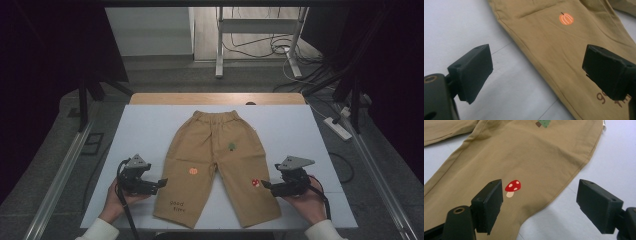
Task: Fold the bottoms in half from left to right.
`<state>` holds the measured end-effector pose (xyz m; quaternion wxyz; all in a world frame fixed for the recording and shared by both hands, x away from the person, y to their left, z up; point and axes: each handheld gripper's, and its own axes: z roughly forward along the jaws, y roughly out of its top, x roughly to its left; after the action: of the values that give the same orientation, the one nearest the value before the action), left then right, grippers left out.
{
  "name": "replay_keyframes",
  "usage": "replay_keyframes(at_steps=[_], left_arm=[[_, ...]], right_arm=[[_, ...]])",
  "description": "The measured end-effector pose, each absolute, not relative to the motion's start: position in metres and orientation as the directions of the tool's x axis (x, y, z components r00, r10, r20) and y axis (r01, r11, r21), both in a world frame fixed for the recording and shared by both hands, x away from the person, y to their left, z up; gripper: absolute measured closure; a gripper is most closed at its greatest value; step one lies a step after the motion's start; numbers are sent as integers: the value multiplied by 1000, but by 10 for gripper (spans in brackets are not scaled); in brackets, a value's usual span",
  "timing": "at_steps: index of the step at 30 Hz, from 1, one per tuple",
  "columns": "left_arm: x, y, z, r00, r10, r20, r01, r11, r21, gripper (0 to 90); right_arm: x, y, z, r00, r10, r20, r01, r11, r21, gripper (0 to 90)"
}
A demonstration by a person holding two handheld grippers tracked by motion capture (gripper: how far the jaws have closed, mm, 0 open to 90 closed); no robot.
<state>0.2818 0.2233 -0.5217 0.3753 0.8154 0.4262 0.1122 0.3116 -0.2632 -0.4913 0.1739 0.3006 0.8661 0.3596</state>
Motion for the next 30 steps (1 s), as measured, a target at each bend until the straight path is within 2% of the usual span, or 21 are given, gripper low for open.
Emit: replay_keyframes(at_steps=[14, 30], left_arm=[[286, 217, -520, 635, 763, -117, 588, -380, 714, 94], [285, 221, -521, 624, 769, -140, 598, -355, 718, 93]], right_arm=[[306, -258, -492, -768, 632, -102, 381, 579, 721, 219], [312, -237, -486, -794, 602, -82, 353, 567, 744, 219]])
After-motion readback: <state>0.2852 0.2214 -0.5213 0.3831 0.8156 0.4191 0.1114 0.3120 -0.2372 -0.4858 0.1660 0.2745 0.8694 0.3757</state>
